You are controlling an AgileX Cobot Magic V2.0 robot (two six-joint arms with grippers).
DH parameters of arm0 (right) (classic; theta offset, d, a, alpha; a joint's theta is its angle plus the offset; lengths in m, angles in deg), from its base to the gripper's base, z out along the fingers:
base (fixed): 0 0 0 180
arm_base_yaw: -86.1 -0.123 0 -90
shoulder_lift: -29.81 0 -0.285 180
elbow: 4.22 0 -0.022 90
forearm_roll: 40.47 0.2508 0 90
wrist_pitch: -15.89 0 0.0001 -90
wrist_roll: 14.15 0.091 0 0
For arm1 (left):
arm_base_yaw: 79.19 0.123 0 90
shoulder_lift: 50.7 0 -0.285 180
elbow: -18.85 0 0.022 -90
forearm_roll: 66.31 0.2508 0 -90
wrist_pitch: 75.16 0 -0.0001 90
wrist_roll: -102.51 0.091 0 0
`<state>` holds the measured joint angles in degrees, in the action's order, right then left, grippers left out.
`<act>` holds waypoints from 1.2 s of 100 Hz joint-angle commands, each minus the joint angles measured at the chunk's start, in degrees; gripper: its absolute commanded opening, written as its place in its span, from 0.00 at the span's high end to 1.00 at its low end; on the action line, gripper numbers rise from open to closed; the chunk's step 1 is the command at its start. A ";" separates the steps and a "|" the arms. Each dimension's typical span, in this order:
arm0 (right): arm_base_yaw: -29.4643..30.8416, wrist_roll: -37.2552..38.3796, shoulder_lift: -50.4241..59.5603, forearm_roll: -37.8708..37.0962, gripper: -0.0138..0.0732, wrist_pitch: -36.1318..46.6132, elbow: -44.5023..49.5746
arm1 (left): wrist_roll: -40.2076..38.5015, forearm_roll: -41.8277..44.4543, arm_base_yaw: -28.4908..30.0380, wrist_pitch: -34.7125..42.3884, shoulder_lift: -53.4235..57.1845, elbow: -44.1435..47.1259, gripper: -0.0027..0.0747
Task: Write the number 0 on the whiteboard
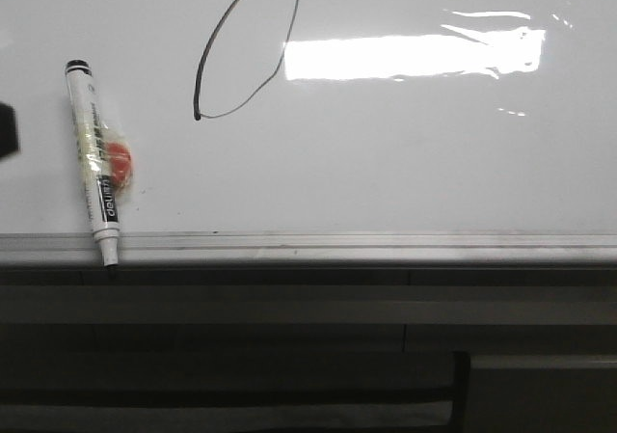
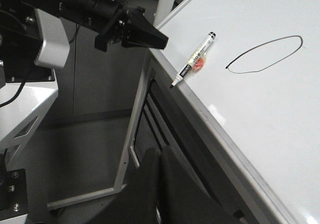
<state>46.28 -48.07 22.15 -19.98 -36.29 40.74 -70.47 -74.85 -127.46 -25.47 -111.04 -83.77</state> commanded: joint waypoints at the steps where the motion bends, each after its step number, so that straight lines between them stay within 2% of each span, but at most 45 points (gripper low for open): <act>1: 0.13 -0.08 -1.00 0.57 0.92 3.98 -0.89 | 0.26 -0.71 6.50 -2.28 10.88 1.85 0.99; 27: 0.13 -0.08 -1.00 0.57 0.92 3.98 -0.89 | 0.26 0.04 33.03 -32.26 42.74 1.85 0.99; 37: 0.13 -0.08 -1.00 0.57 0.92 3.98 -0.89 | 0.26 0.14 41.24 -43.92 51.50 1.85 0.99; 44: 0.13 -0.08 -1.00 0.57 0.92 3.98 -0.89 | 0.26 0.17 45.79 -50.34 54.84 1.85 0.99; 66: 0.13 -0.08 -1.00 0.57 0.92 3.95 -0.89 | 0.26 -1.28 57.19 -64.33 51.41 1.85 0.99; 77: 0.13 -0.08 -1.00 0.57 0.92 3.95 -0.89 | -0.30 -1.38 58.62 -65.33 53.08 1.85 0.99; 93: 0.13 -0.08 -1.00 0.57 0.92 3.95 -0.89 | -1.40 0.79 55.82 -65.01 54.41 1.85 0.99; 120: 0.13 -0.08 -1.00 0.57 0.92 3.95 -0.89 | -11.44 10.52 51.30 -65.76 54.41 1.85 0.99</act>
<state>46.28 -48.07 22.15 -20.00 -36.42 40.79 -79.19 -66.67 -75.06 -93.94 -58.28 -83.68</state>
